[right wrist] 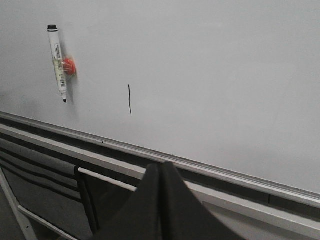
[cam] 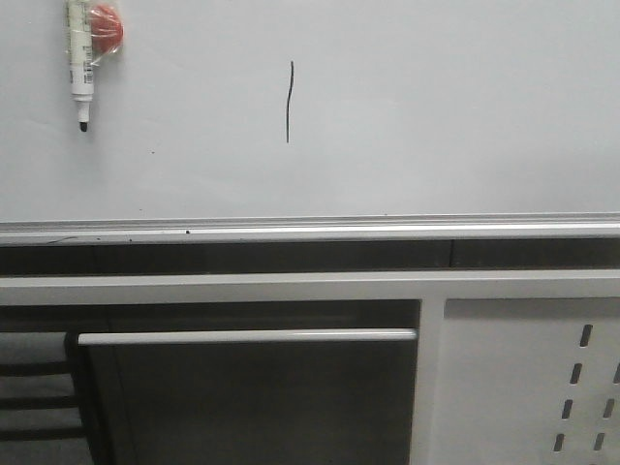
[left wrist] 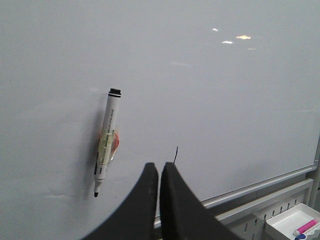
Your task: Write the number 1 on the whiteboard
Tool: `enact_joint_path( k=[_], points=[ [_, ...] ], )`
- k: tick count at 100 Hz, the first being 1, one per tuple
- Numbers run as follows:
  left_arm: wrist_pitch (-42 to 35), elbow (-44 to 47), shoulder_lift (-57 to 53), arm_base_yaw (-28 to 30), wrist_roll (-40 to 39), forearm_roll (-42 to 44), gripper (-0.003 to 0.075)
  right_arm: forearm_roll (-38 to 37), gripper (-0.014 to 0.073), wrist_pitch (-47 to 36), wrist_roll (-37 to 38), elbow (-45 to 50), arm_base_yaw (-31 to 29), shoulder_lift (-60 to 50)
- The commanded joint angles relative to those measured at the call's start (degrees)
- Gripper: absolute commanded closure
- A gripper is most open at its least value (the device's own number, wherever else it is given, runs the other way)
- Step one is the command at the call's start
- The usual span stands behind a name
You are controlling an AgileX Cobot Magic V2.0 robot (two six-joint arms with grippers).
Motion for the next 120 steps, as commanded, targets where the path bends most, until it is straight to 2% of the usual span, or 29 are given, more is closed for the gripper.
enact_joint_path(
  k=[1, 34, 40, 43, 50, 57, 62, 66, 80, 92, 102, 108, 111, 120],
  points=[
    [-2.0, -1.5, 0.6, 0.1, -0.1, -0.6, 0.0741, 1.1, 0.0657, -3.4, -0.1, -1.4, -0.3, 0.2],
    [-2.0, -1.5, 0.6, 0.1, -0.1, -0.5, 0.0741, 1.1, 0.0657, -3.4, -0.1, -1.4, -0.3, 0.2],
    [-1.9, -1.5, 0.6, 0.2, -0.6, 2.4, 0.0741, 1.1, 0.0657, -3.4, -0.1, -1.4, -0.3, 0.2],
    [-1.4, -1.5, 0.6, 0.4, -1.7, 6.5, 0.0741, 1.1, 0.0657, -3.4, -0.1, -1.4, -0.3, 0.2],
    [-1.1, -1.5, 0.6, 2.0, -13.0, 19.7, 0.0741, 1.1, 0.0657, -3.4, -0.1, -1.4, -0.3, 0.2],
    [-1.1, -0.4, 0.6, 5.7, -28.3, 33.2, 0.0741, 1.1, 0.0657, -3.4, -0.1, -1.4, -0.3, 0.2],
    [-1.1, 0.7, 0.6, 8.9, -37.4, 39.5, 0.0741, 1.1, 0.0657, -3.4, -0.1, -1.3, -0.3, 0.2],
    [-1.1, 1.8, 0.6, 11.9, -40.8, 42.7, 0.0741, 1.1, 0.0657, -3.4, -0.1, -1.3, -0.3, 0.2],
    [-0.8, 5.1, -0.7, 20.2, -43.7, 45.2, 0.0741, 1.1, 0.0657, -3.4, -0.1, -1.3, -0.3, 0.2],
    [-0.4, 8.3, -4.5, 24.4, -43.7, 46.1, 0.0741, 1.1, 0.0657, -3.4, -0.1, -1.3, -0.3, 0.2],
    [-1.0, 11.4, -4.7, 26.0, -43.7, 46.2, 0.0741, 1.1, 0.0657, -3.4, -0.1, -1.3, -0.3, 0.2],
    [-4.0, 13.9, -4.7, 26.1, -43.8, 45.4, 0.0741, 1.1, 0.0657, -3.4, -0.1, -1.3, -0.3, 0.2],
    [-1.0, 13.6, -4.7, 26.1, -43.8, 44.8, 0.0741, 1.1, 0.0657, -3.4, -0.1, -1.3, -0.3, 0.2],
    [0.5, 13.7, -4.7, 26.1, -43.8, 42.8, 0.0741, 1.1, 0.0657, -3.4, -0.1, -1.3, -0.3, 0.2]
  ],
)
